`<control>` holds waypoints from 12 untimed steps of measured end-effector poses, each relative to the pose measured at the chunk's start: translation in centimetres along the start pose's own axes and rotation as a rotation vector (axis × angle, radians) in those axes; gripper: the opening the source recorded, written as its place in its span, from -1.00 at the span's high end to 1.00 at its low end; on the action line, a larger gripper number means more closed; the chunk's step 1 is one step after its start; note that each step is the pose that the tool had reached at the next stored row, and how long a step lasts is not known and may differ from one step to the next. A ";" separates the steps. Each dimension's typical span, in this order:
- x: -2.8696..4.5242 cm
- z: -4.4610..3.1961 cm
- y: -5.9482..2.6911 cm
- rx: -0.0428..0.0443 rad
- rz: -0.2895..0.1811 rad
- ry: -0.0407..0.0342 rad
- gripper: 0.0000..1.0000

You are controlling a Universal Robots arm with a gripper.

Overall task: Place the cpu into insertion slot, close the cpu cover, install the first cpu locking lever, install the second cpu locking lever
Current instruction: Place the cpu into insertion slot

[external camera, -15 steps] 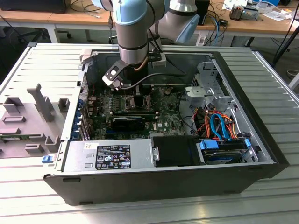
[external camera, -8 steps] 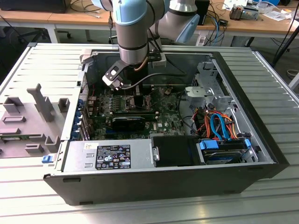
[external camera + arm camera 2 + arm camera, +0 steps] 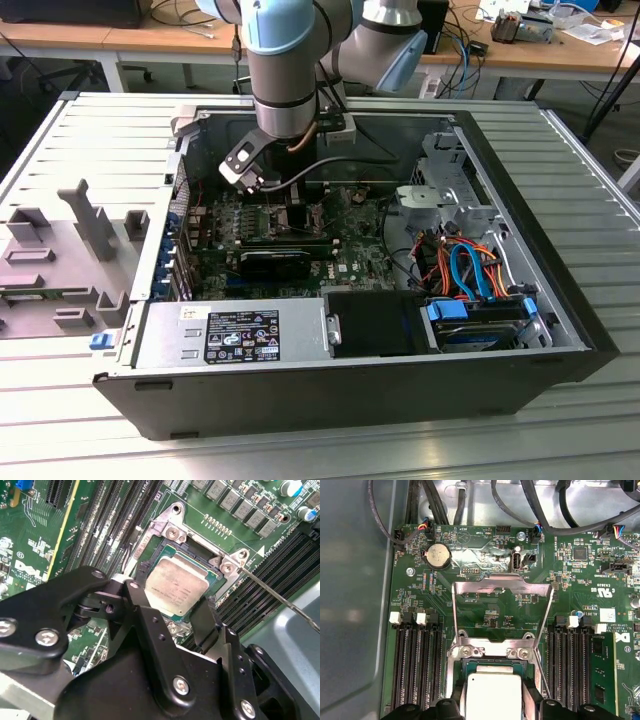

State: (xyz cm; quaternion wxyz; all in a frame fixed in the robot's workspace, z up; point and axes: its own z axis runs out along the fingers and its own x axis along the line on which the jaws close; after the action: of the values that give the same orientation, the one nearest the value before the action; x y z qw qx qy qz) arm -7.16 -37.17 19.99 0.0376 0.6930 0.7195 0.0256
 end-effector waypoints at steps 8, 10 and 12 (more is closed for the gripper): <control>-0.01 -0.77 0.07 -0.0001 0.001 0.0014 -0.23; 0.08 -0.79 0.08 -0.0001 0.001 0.0035 -0.23; 0.39 -0.80 0.09 -0.0002 0.001 0.0065 -0.07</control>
State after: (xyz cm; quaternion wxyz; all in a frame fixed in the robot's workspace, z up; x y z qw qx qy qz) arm -7.16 -36.76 20.79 0.0353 0.6932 0.7193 0.0280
